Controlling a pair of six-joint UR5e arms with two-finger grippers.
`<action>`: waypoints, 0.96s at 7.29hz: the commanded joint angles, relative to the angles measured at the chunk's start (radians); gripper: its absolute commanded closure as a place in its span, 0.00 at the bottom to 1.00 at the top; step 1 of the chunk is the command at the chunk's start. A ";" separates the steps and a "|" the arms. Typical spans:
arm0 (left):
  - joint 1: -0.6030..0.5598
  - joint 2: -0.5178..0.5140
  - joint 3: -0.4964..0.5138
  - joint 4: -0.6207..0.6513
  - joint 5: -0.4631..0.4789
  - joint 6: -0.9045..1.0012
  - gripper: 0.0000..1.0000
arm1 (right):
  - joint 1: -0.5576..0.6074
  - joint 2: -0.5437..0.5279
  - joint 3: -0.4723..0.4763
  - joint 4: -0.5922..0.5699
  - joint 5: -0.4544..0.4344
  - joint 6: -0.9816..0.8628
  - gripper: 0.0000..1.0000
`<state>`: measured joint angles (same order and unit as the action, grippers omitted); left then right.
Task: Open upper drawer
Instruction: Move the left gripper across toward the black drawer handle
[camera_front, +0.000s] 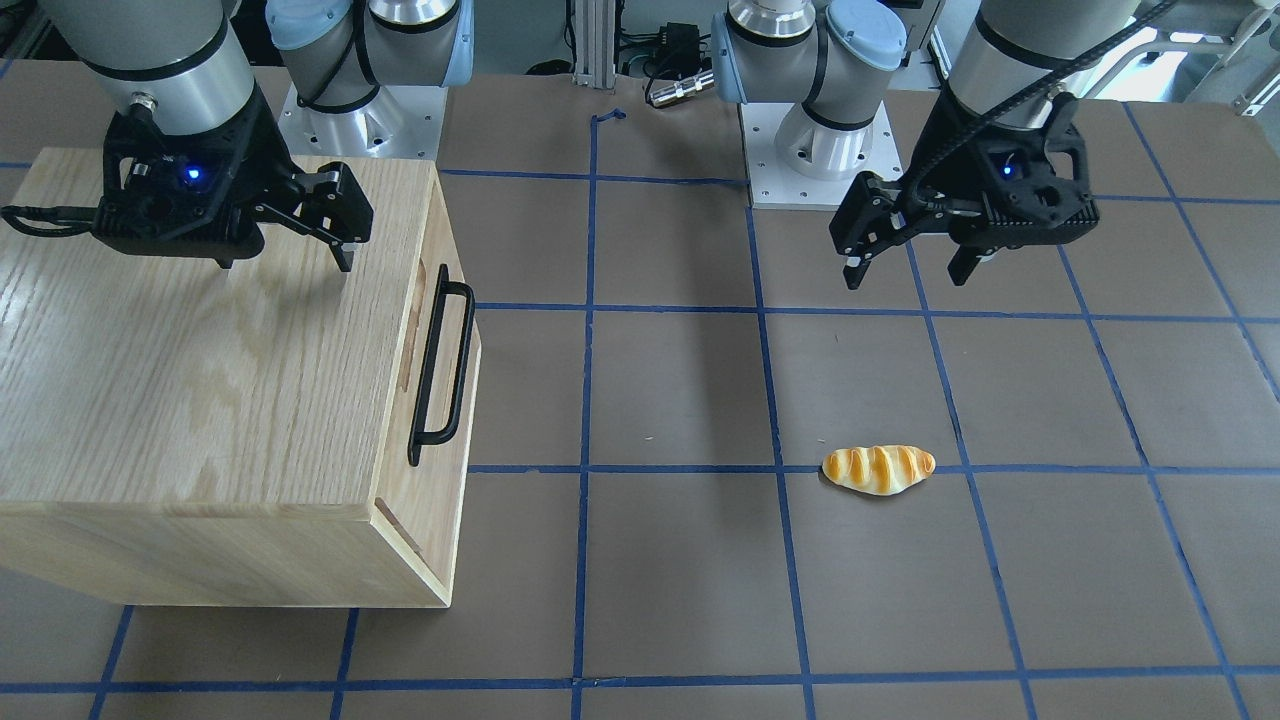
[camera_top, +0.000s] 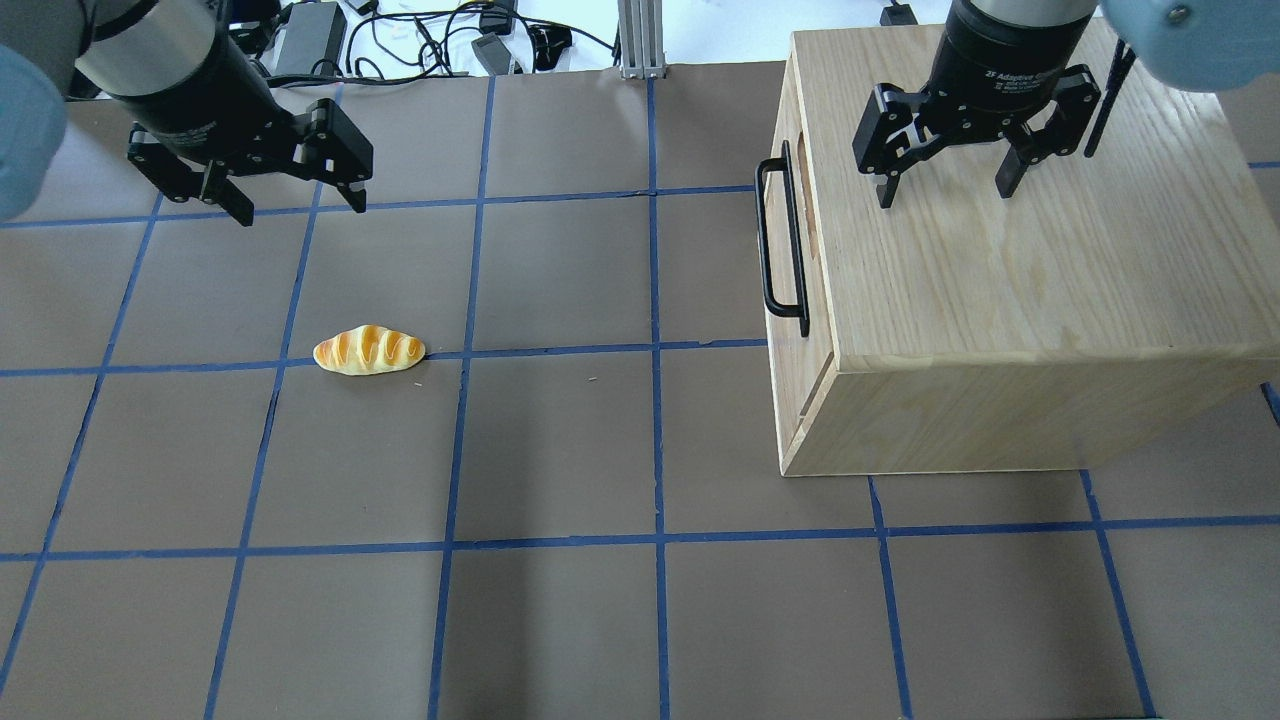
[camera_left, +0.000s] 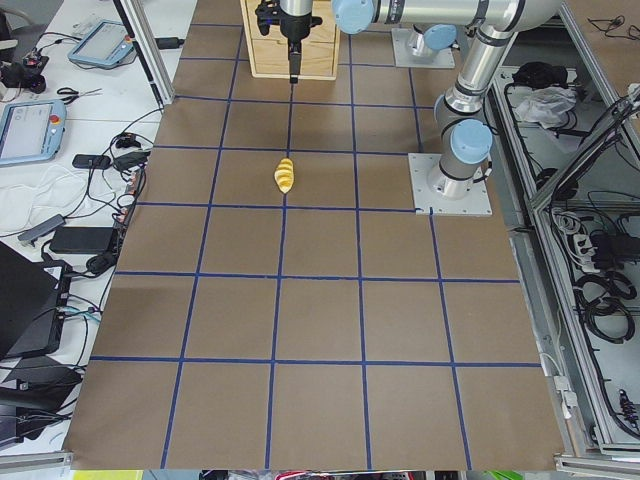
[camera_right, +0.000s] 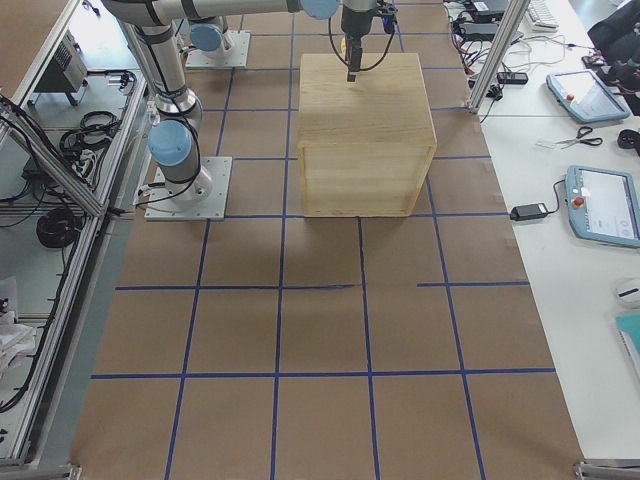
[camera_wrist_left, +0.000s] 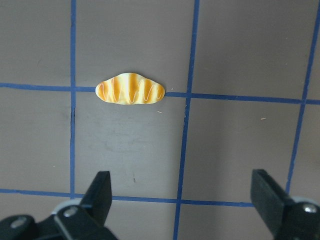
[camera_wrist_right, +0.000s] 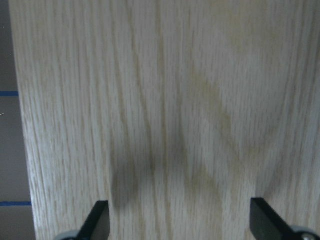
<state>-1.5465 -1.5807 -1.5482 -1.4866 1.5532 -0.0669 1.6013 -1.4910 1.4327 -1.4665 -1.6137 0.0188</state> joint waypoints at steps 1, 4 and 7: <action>-0.085 -0.044 0.003 0.095 -0.054 -0.126 0.00 | 0.000 0.000 0.000 0.000 0.000 0.001 0.00; -0.228 -0.108 0.036 0.169 -0.101 -0.165 0.00 | 0.000 0.000 0.000 0.000 0.000 0.001 0.00; -0.305 -0.174 0.043 0.286 -0.201 -0.195 0.00 | 0.000 0.000 0.000 0.000 0.000 0.000 0.00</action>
<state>-1.8254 -1.7264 -1.5059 -1.2560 1.4159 -0.2371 1.6015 -1.4910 1.4332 -1.4665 -1.6138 0.0190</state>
